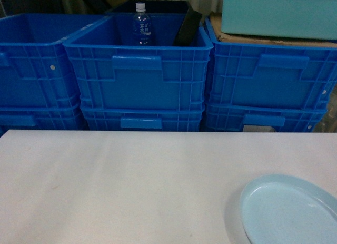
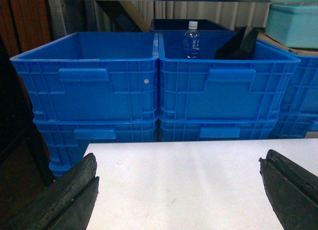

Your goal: Place blue tray on left shelf second layer neatly

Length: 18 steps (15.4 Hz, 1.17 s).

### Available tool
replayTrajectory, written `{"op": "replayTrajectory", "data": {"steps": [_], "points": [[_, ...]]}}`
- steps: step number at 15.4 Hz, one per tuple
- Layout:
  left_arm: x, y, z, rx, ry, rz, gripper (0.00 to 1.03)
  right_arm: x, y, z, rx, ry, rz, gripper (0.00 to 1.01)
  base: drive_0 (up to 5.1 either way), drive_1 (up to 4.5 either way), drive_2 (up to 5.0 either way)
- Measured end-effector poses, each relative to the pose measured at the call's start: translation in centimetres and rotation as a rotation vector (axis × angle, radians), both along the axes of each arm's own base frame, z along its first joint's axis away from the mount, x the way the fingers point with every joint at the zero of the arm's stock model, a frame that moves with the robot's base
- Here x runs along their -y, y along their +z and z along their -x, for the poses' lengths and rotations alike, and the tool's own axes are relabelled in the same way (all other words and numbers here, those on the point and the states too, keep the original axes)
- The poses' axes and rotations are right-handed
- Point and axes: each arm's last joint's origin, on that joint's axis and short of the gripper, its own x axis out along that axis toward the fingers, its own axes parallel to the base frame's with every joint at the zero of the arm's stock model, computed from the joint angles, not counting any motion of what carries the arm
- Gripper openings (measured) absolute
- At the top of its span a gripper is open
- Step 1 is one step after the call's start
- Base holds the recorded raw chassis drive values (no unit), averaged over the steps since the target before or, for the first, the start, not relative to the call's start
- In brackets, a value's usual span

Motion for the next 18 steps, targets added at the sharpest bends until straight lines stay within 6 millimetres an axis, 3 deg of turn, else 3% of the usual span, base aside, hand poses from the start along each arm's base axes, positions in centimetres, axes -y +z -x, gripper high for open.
{"op": "replayTrajectory", "data": {"steps": [12,18], "points": [[0.0,0.0,0.0,0.0,0.0,0.0,0.98,-0.1,0.0,0.0,-0.003,0.006,-0.001,0.98,0.0,0.0,0.0],[0.0,0.0,0.0,0.0,0.0,0.0,0.98,-1.9,-0.4,-0.4,-0.103,0.083,-0.131,0.98,0.0,0.0,0.0]]}}
